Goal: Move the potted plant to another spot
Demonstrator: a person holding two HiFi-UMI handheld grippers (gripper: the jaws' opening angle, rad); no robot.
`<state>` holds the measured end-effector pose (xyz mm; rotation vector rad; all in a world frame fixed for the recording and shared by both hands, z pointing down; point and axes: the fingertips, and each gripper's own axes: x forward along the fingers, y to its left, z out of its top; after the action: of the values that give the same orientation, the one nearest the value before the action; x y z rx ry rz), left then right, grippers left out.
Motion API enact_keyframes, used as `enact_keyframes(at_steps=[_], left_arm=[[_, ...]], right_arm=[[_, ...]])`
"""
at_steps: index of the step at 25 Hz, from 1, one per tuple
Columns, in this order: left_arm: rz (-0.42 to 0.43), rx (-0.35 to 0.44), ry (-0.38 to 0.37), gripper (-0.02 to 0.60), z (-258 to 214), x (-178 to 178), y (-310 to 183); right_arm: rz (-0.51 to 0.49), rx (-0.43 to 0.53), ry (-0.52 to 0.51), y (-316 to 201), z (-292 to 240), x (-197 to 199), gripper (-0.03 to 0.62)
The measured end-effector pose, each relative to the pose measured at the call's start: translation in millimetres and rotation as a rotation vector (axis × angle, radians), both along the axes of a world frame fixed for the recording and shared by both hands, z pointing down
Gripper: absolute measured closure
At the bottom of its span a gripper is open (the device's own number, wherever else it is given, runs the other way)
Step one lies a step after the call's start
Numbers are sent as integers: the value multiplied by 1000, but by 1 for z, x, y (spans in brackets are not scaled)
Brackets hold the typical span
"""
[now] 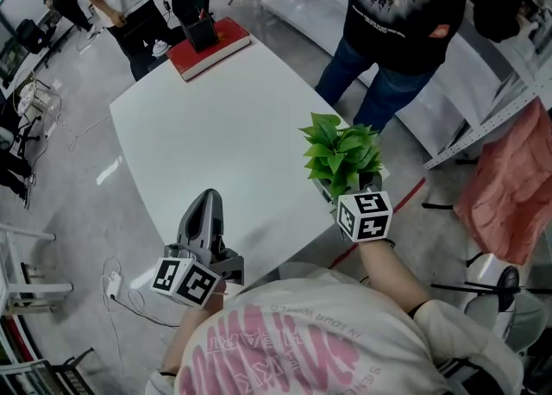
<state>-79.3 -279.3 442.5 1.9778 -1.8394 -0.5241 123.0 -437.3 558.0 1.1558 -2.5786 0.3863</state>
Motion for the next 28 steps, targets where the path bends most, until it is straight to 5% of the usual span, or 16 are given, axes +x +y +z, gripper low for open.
enact_keyframes(at_steps=[28], left_arm=[[-9,6,9,557,2,-3,22]], right_arm=[[25,-9,-1,20,5,6,91]])
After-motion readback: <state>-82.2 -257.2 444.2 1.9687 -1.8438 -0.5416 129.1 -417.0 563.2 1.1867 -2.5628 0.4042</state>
